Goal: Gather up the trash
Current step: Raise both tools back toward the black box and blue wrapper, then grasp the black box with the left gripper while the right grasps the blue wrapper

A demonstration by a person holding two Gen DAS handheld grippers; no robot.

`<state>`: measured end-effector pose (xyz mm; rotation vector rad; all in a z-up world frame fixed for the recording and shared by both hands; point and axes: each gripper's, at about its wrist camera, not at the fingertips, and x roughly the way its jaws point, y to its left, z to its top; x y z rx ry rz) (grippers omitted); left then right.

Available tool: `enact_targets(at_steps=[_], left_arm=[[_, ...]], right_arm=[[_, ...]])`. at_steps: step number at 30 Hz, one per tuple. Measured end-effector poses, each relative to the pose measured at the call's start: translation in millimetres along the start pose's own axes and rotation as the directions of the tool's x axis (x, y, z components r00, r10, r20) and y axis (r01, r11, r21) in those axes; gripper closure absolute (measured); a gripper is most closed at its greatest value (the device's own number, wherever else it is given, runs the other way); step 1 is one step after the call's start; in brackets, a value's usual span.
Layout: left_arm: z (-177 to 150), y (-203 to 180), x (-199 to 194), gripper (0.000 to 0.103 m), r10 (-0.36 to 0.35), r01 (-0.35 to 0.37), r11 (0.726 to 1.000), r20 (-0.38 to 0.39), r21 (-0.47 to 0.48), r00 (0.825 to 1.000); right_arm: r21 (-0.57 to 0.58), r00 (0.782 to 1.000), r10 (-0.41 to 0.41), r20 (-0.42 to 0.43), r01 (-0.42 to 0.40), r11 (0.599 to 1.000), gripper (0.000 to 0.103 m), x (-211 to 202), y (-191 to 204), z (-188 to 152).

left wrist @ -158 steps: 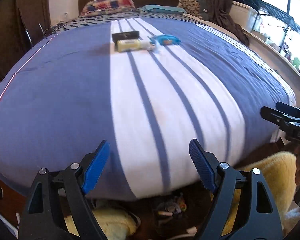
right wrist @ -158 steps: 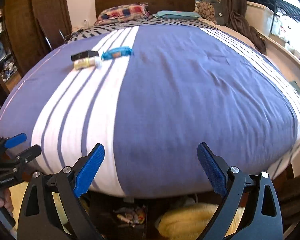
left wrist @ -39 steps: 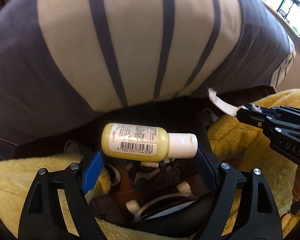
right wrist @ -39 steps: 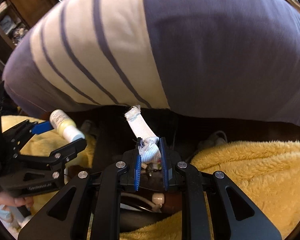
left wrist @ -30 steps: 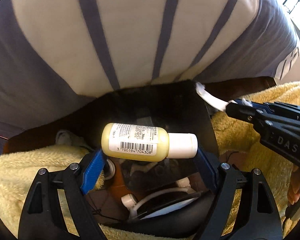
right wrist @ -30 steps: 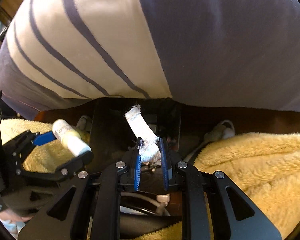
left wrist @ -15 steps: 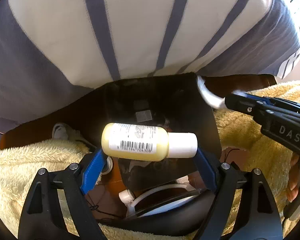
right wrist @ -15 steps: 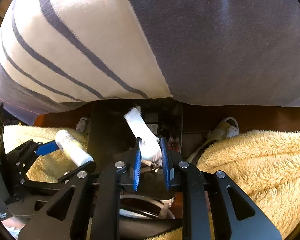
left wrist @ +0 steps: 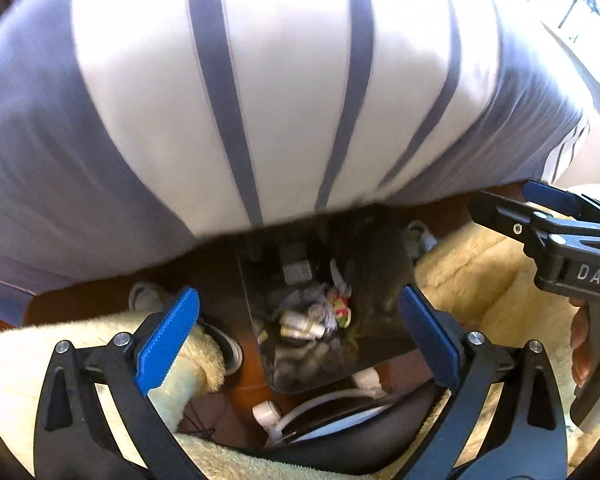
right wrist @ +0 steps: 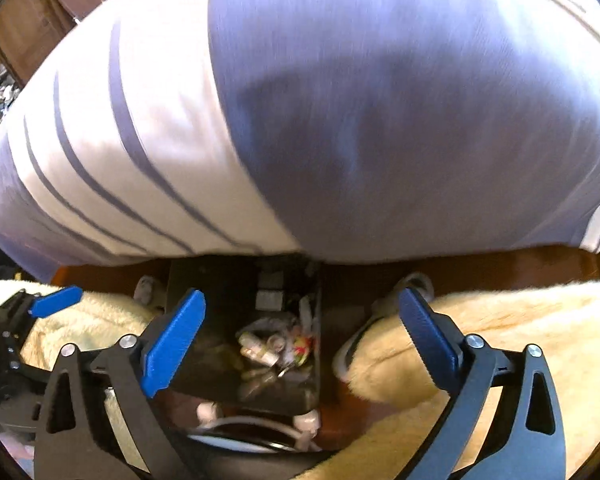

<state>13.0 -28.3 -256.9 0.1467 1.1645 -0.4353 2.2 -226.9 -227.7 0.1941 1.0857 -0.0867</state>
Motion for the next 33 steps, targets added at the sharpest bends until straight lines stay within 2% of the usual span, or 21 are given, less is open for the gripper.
enact_targets(at_steps=[3, 7, 12, 20, 24, 33], left_arm=[[16, 2, -30, 0.008, 0.006, -0.006, 1.0, 0.078, -0.002, 0.997], [43, 9, -68, 0.008, 0.025, -0.022, 1.0, 0.175, -0.017, 0.984], [84, 26, -91, 0.008, 0.077, -0.073, 0.997, 0.245, -0.025, 0.966], [156, 64, -99, 0.008, 0.153, -0.142, 0.988, 0.298, -0.06, 0.942], [196, 80, -92, 0.008, 0.165, -0.152, 0.986, 0.312, -0.068, 0.936], [288, 102, -58, 0.008, 0.154, -0.134, 0.987, 0.31, -0.086, 0.938]], right_arm=[[-0.008, 0.996, -0.008, 0.086, 0.009, 1.0, 0.004, -32, -1, 19], [-0.009, 0.982, -0.016, 0.189, 0.018, 1.0, 0.004, -66, -4, 49], [-0.015, 0.965, -0.033, 0.259, 0.039, 0.999, 0.004, -83, -7, 90], [-0.018, 0.956, -0.045, 0.29, 0.053, 0.998, 0.004, -68, -1, 170], [-0.019, 0.956, -0.047, 0.29, 0.055, 0.998, 0.004, -50, 6, 213], [-0.002, 0.959, -0.011, 0.283, 0.012, 1.0, 0.004, -8, 30, 291]])
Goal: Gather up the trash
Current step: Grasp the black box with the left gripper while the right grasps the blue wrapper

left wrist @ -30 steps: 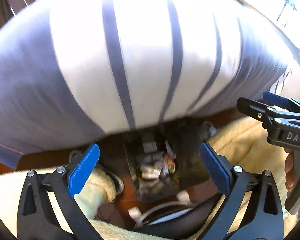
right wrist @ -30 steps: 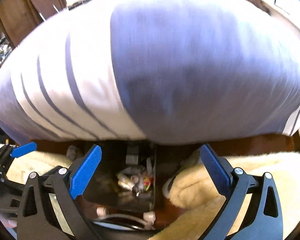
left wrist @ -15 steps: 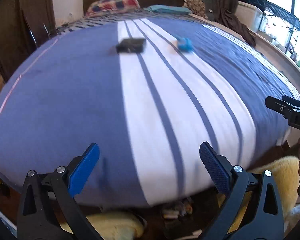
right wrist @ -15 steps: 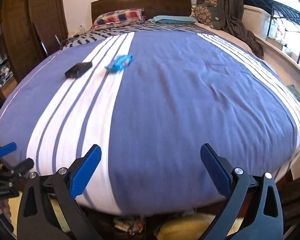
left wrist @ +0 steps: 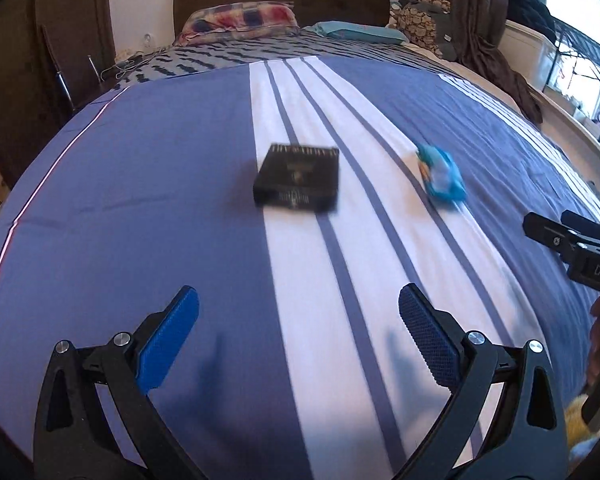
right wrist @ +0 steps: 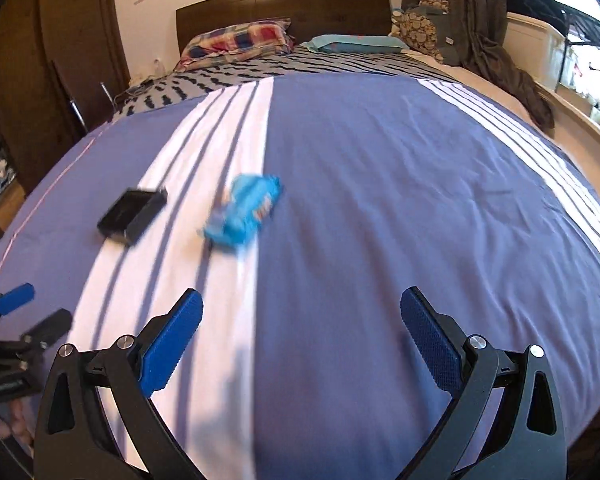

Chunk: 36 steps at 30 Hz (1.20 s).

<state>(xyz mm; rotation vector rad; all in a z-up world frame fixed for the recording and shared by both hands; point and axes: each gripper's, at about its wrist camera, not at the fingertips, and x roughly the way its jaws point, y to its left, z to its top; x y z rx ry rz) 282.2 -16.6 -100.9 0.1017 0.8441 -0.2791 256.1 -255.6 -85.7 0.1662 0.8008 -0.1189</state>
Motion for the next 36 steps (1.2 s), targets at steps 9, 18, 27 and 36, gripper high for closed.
enact_targets(at_steps=[9, 18, 27, 36], left_arm=[[52, 5, 60, 0.008, 0.028, -0.028, 0.999, 0.001, 0.018, 1.0], [75, 12, 116, 0.009, 0.004, -0.003, 1.0, -0.07, 0.016, 0.998], [75, 6, 117, 0.036, 0.0, 0.002, 0.999, -0.074, 0.034, 0.997], [35, -16, 58, 0.036, -0.028, 0.03, 0.997, -0.033, 0.066, 0.999]], right_arm=[[0.045, 0.998, 0.035, -0.056, -0.032, 0.998, 0.011, 70, 23, 42], [0.043, 0.993, 0.018, -0.12, -0.013, 0.999, 0.024, 109, 34, 50], [-0.036, 0.994, 0.025, -0.104, -0.029, 0.999, 0.063, 99, 42, 45], [-0.065, 0.995, 0.058, -0.077, -0.063, 0.996, 0.064, 44, 27, 11]])
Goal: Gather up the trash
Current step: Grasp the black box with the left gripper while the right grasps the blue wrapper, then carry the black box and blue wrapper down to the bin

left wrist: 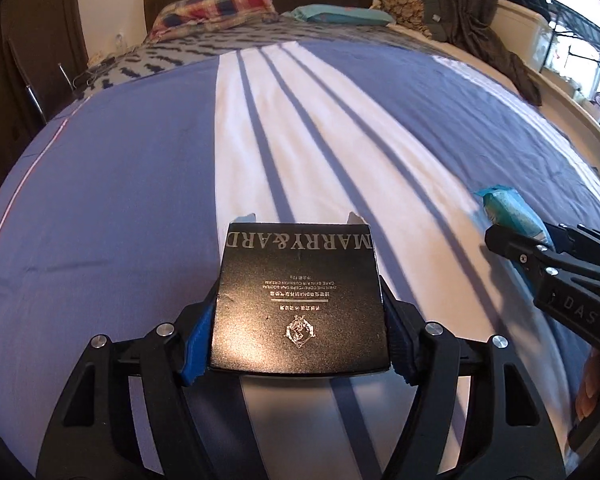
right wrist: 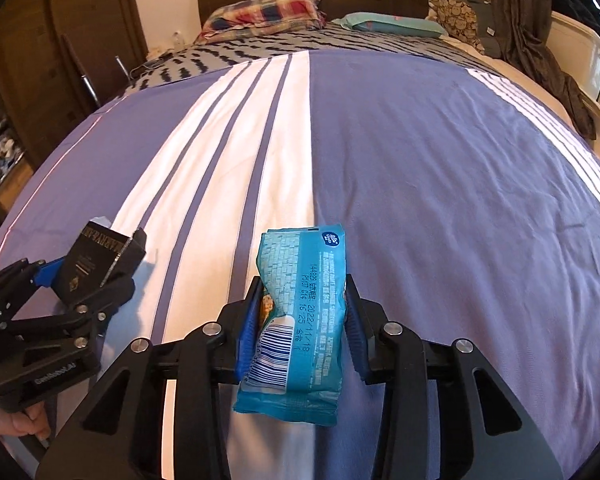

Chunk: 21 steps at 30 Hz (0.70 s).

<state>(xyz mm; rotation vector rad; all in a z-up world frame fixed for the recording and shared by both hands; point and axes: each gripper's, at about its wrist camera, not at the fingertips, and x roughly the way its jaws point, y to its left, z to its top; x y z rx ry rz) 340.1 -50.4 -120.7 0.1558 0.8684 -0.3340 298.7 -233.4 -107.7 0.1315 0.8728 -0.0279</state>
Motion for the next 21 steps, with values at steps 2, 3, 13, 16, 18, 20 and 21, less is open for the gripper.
enact_targets(at_steps=[2, 3, 13, 16, 18, 20, 21], left_arm=[[-11, -7, -22, 0.036, -0.005, 0.005, 1.0, 0.026, -0.001, 1.0], [-15, -9, -29, 0.036, -0.009, 0.009, 1.0, 0.032, -0.002, 0.999], [-84, -53, -108, 0.036, -0.015, 0.015, 1.0, 0.072, 0.008, 0.997], [-103, -65, -126, 0.036, -0.024, 0.023, 1.0, 0.082, 0.007, 0.996], [-120, -73, -137, 0.036, -0.032, 0.031, 0.999, 0.083, 0.008, 0.996], [-139, -83, -146, 0.036, -0.043, 0.042, 0.999, 0.082, 0.011, 0.996], [-145, -85, -148, 0.036, -0.045, 0.044, 0.999, 0.081, 0.013, 0.996]], right_arm=[[-0.007, 1.0, -0.003, 0.013, 0.003, 1.0, 0.064, -20, -4, -16], [-0.007, 1.0, -0.002, 0.017, 0.003, 1.0, 0.064, -24, -5, -20], [0.022, 0.998, -0.007, 0.058, 0.006, 1.0, 0.064, -109, -28, -101], [0.034, 0.997, -0.02, 0.069, 0.017, 0.999, 0.064, -129, -35, -125], [0.043, 0.997, -0.017, 0.072, 0.014, 0.999, 0.064, -139, -40, -139], [0.051, 0.997, -0.015, 0.073, 0.012, 0.999, 0.064, -151, -45, -154], [0.054, 0.997, -0.016, 0.074, 0.012, 0.998, 0.064, -155, -47, -161]])
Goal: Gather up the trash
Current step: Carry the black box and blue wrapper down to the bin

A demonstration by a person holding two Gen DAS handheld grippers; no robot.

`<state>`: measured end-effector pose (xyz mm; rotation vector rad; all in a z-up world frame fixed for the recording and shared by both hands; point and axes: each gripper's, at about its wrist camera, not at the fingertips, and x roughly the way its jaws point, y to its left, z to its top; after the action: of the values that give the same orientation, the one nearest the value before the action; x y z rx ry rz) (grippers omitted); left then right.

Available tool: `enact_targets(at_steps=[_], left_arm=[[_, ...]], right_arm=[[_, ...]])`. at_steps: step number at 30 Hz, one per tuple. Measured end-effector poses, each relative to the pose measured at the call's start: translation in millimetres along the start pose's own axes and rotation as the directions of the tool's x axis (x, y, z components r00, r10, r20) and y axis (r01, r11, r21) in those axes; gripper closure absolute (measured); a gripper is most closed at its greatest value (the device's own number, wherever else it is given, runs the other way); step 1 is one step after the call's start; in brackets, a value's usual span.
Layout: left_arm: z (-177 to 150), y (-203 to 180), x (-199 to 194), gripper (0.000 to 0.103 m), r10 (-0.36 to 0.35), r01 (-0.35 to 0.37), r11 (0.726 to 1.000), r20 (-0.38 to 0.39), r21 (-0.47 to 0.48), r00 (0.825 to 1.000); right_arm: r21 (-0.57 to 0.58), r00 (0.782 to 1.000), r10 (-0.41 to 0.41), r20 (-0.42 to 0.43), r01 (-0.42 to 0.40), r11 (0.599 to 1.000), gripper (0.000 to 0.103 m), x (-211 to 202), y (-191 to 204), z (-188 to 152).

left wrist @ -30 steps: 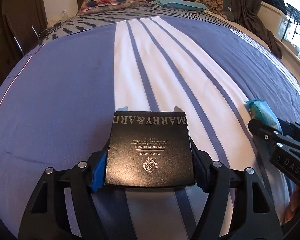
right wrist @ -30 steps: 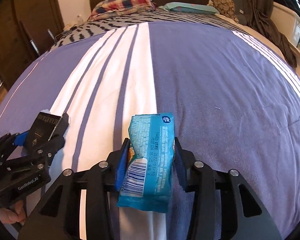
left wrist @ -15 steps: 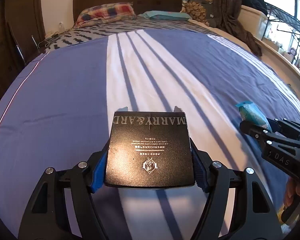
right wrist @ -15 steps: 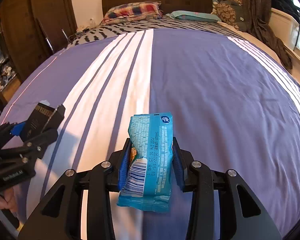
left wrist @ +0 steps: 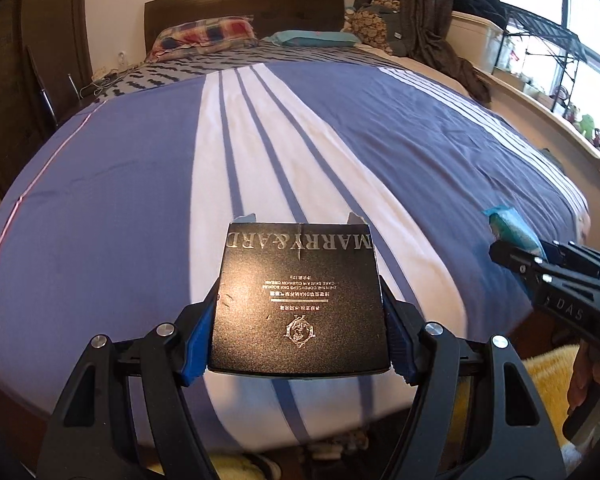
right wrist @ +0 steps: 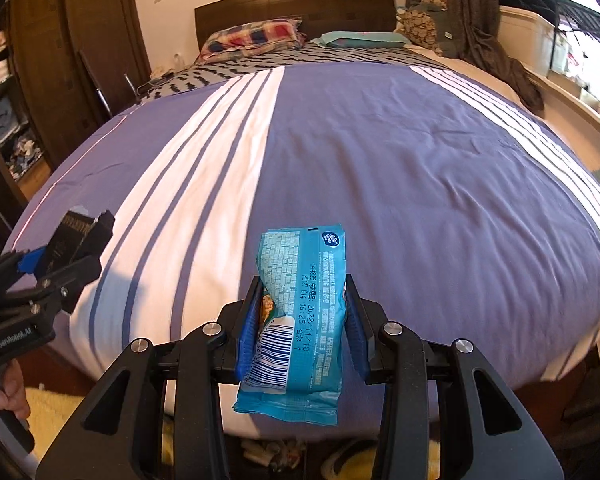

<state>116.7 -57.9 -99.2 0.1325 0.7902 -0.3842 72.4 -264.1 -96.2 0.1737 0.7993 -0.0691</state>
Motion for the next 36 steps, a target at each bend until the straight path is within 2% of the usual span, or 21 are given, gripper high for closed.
enact_targets(at_steps=[6, 12, 15, 22, 24, 28, 36], left_arm=[[-56, -13, -16, 0.036, -0.018, 0.018, 1.0, -0.023, -0.015, 1.0], [-109, -25, -12, 0.036, -0.029, 0.029, 1.0, -0.099, -0.002, 0.995], [-130, -25, -6, 0.036, -0.035, 0.034, 0.999, -0.143, -0.011, 0.989], [-167, -24, 18, 0.036, -0.044, 0.038, 0.999, -0.237, -0.03, 0.971], [-178, -23, 30, 0.036, -0.045, 0.037, 0.999, -0.274, -0.034, 0.961], [-195, -21, 57, 0.036, -0.059, 0.047, 0.998, -0.35, -0.044, 0.935], [-215, -27, 105, 0.036, -0.112, 0.089, 0.994, -0.479, -0.071, 0.871]], right_arm=[[0.005, 1.0, -0.013, -0.024, 0.014, 1.0, 0.064, -21, -7, -46], [0.007, 0.995, 0.032, -0.094, -0.031, 0.999, 0.064, -20, 2, -92], [-0.001, 0.986, 0.067, -0.156, -0.068, 0.998, 0.064, -9, 14, -112], [-0.016, 0.957, 0.087, -0.276, -0.095, 0.995, 0.064, 26, 31, -143], [-0.012, 0.949, 0.083, -0.304, -0.091, 0.996, 0.064, 37, 32, -147], [0.038, 0.916, 0.124, -0.38, -0.119, 0.992, 0.064, 62, 31, -159], [0.062, 0.874, 0.124, -0.47, -0.107, 0.992, 0.064, 105, 34, -181]])
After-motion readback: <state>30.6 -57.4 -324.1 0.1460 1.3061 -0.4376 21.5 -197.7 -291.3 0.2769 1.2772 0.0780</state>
